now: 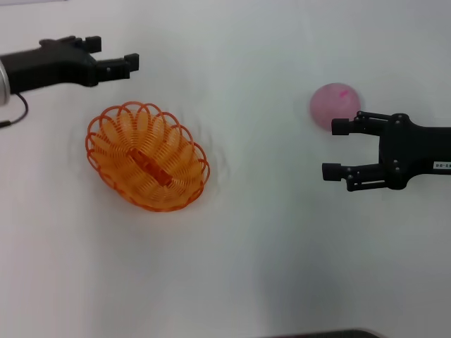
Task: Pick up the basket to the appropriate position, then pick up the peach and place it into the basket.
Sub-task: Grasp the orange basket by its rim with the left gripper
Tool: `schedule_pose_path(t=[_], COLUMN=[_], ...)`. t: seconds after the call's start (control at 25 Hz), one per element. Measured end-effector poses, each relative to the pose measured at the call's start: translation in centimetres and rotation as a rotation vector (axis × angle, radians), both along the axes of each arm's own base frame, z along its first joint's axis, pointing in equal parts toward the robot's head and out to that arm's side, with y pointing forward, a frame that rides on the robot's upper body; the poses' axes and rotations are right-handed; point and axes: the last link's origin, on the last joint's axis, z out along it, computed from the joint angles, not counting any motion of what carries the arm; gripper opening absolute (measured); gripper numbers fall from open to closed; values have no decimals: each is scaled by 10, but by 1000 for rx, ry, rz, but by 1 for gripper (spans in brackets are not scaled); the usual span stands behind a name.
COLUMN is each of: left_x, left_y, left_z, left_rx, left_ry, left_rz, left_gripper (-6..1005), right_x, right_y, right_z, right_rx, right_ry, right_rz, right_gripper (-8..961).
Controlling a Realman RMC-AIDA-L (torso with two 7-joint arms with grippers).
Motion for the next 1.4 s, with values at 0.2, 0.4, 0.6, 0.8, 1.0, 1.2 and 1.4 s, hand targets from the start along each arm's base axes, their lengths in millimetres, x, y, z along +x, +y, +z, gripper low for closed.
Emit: schedule_pose_path(t=[0.2,0.4,0.6,0.8,1.0,1.2,1.4], left_x=[31,46,60,67,71,74,75], left_y=[6,14,22,26,28,30,30], left_z=[20,25,19,11,8,9,6], left_rx=[-97,-160,-241,-279,-314,-312,-309], left_ry=[75,195,443,560,602,606,613], left_rz=[82,141,215,258,278,273,265], left_gripper=[889,886,883,881,878,875,873], right_x=[2,3,4,3,3,2,2], right_y=[-2,-3,-1,1,3,3,4], right_z=[0,0,0,-2,-3,-3,-2], right_rx=[1,5,13,11,14,15,17], right_ry=[0,-2,-10,-8,-15,-15,-15], right_rz=[-6,-3,-9,-10,-11,-11,-11], right_gripper=[946,946,947,947,947,947,946])
